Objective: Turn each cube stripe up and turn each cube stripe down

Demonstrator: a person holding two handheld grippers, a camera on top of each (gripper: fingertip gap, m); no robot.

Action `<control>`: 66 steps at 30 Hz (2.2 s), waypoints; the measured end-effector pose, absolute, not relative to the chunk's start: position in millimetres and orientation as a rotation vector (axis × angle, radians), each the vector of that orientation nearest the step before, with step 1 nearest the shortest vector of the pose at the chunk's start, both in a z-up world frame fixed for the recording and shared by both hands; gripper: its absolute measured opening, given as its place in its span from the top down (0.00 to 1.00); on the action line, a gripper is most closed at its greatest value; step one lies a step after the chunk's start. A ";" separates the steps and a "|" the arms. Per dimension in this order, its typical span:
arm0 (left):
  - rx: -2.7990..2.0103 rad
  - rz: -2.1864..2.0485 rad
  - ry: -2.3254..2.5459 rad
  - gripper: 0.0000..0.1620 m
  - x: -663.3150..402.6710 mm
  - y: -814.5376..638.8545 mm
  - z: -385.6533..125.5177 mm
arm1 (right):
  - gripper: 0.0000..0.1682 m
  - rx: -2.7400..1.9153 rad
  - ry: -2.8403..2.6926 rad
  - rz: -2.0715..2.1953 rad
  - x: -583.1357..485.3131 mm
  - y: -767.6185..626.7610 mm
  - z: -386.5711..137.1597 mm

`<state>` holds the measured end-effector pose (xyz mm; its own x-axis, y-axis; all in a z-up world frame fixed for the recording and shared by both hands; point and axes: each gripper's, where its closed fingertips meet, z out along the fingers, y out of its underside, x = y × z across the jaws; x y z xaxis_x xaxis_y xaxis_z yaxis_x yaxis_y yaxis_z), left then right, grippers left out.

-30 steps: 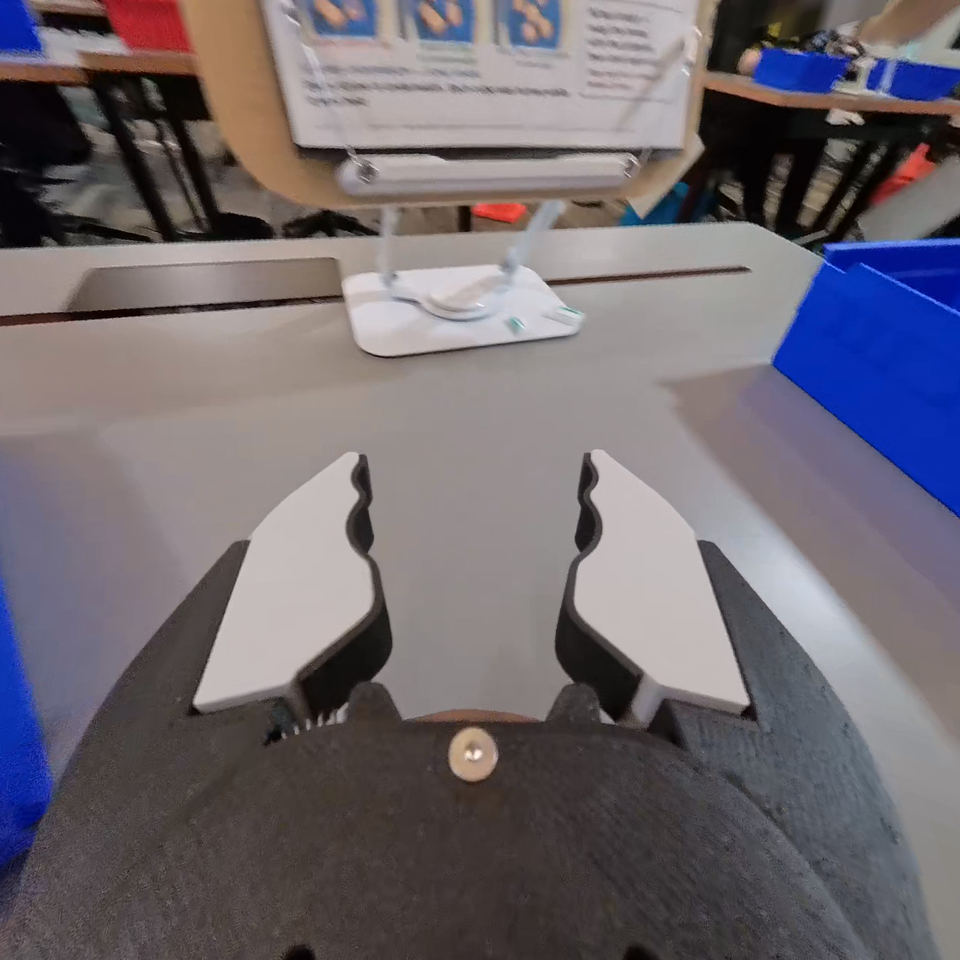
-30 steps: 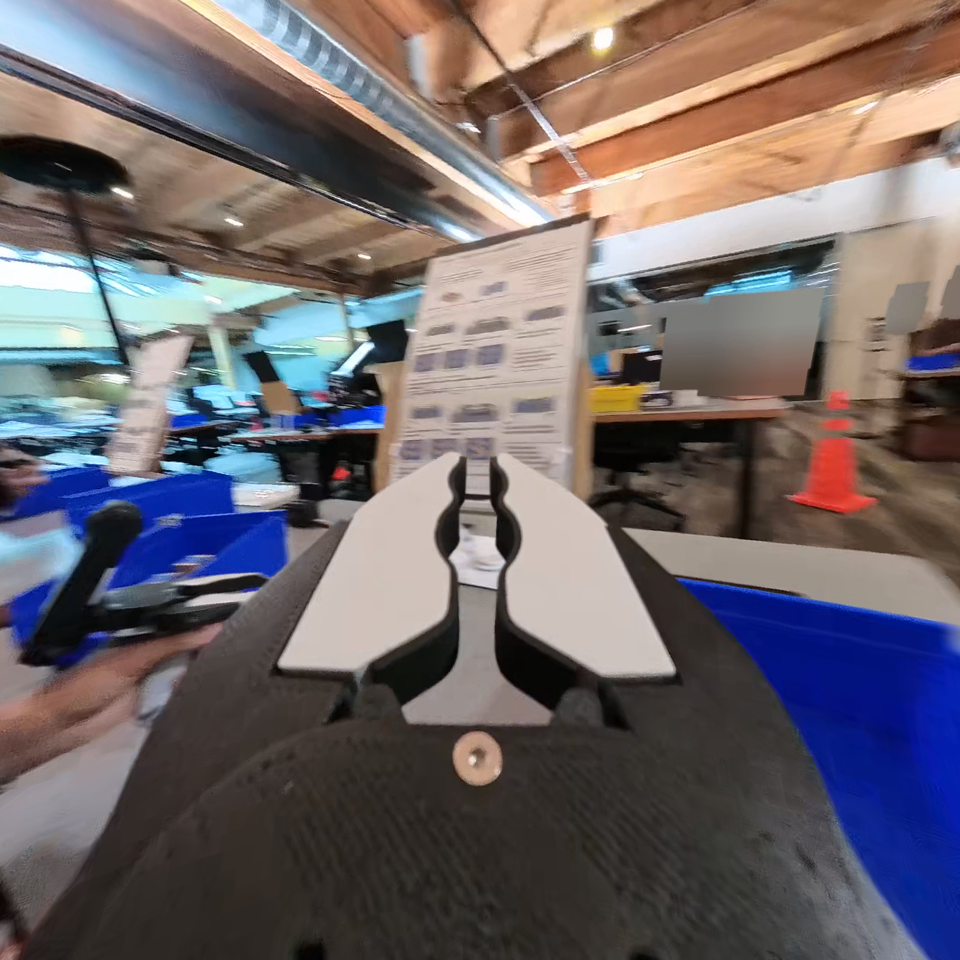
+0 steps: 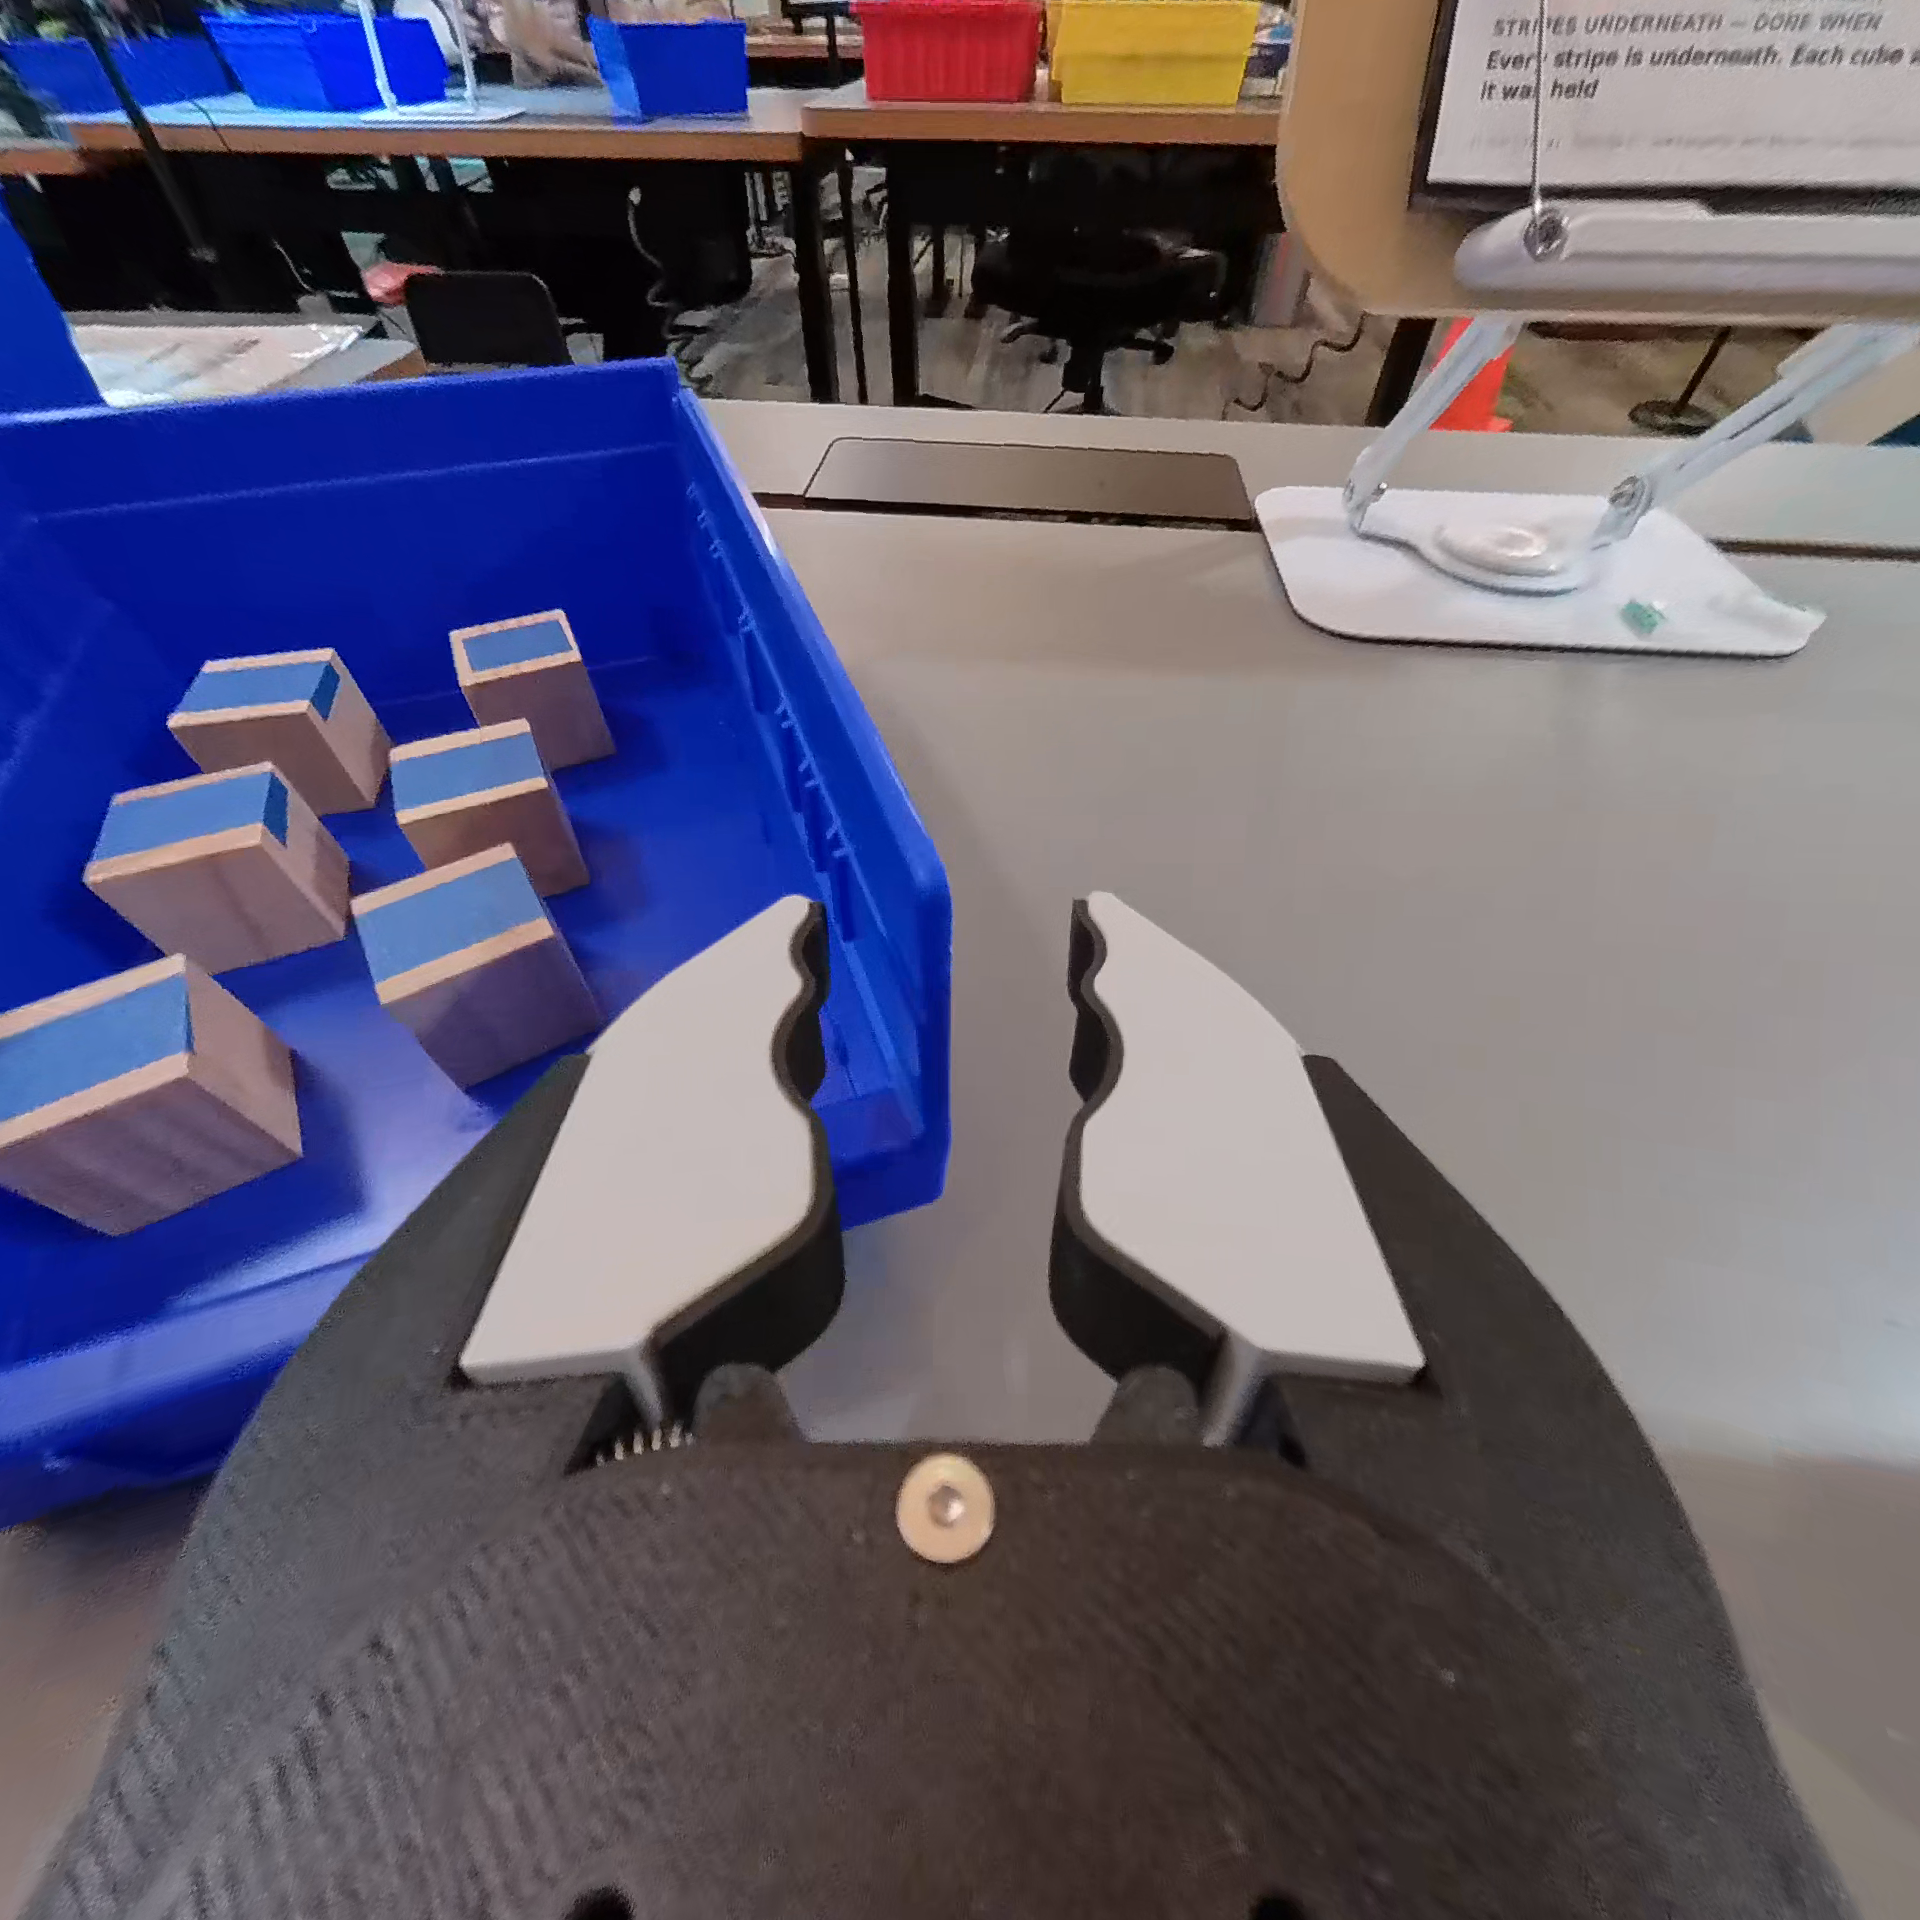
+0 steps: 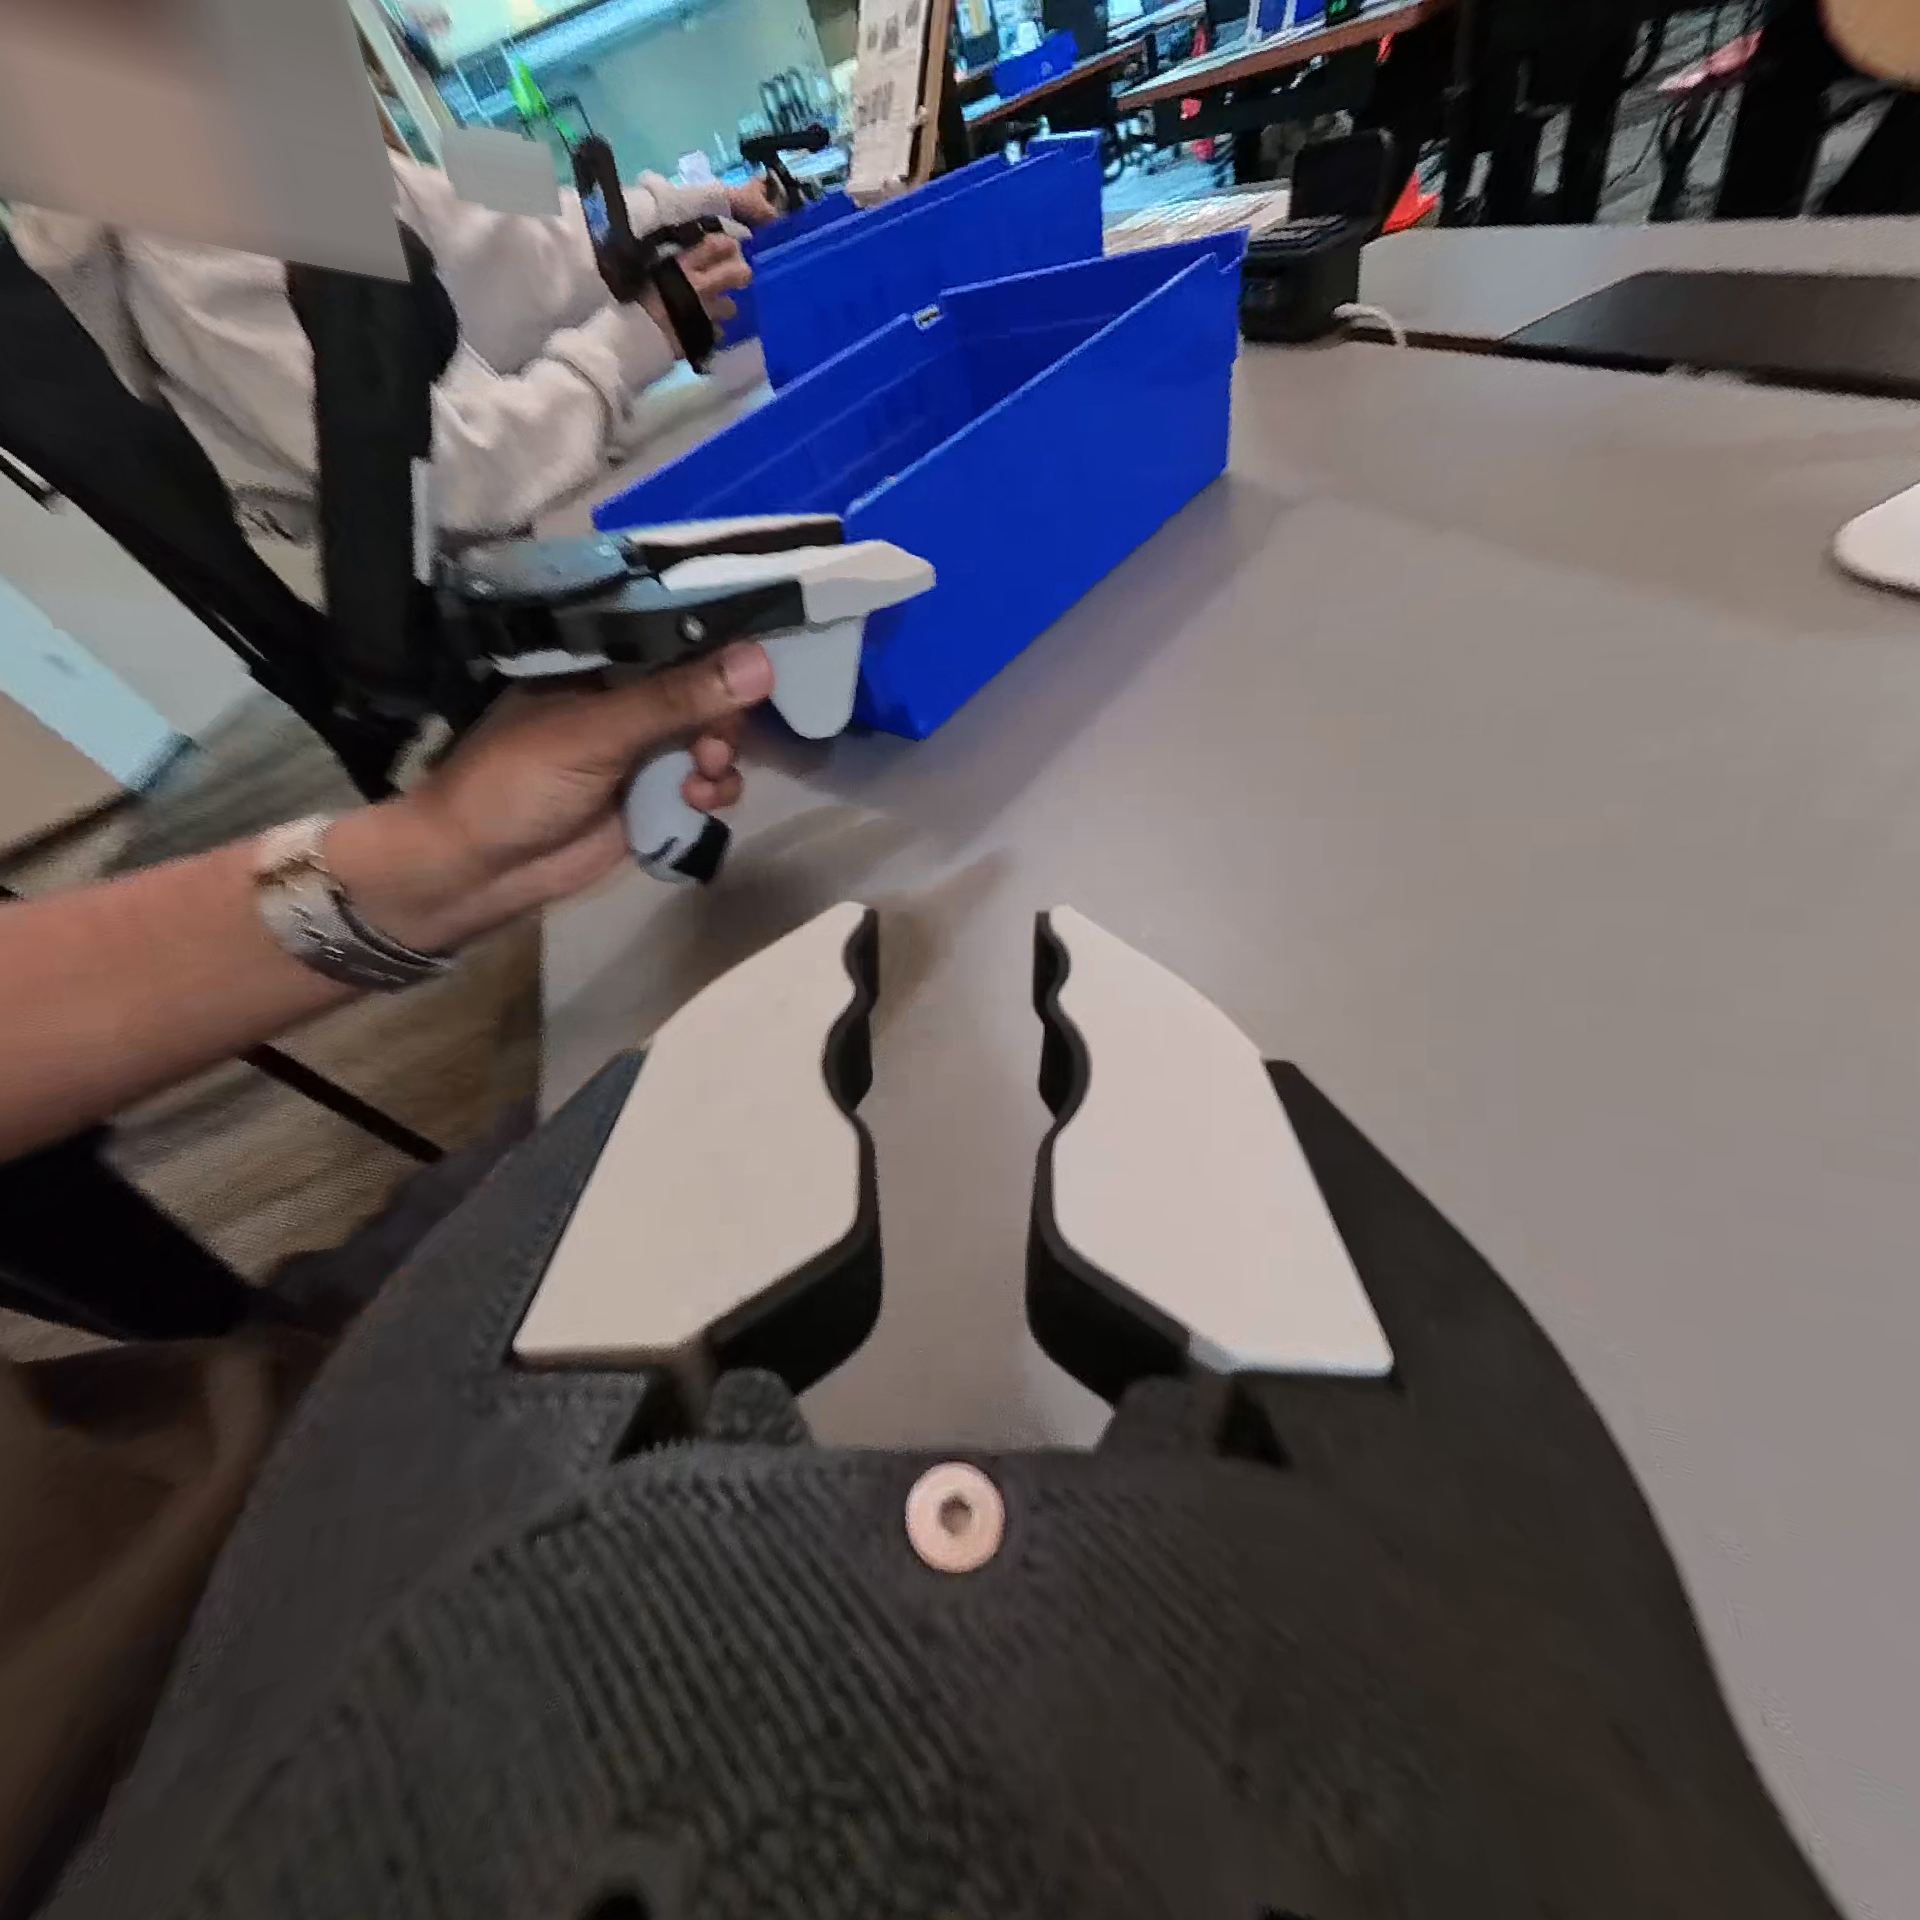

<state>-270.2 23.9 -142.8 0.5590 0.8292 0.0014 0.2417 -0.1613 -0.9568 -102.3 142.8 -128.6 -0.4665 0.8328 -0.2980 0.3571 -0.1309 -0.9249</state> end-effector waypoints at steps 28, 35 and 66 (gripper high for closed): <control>-1.745 0.656 -1.080 0.98 -244.5 -74.3 -148.3 | 0.83 -1.576 -1.248 2.269 -91.5 170.8 -83.0; -1.764 0.720 -1.067 0.97 -245.0 -74.8 -148.4 | 0.84 -1.591 -1.365 2.005 -99.0 168.8 -101.5; -2.319 0.436 -1.196 0.72 -365.2 -100.7 -182.6 | 0.88 -1.798 -0.955 1.947 -34.4 234.4 -111.4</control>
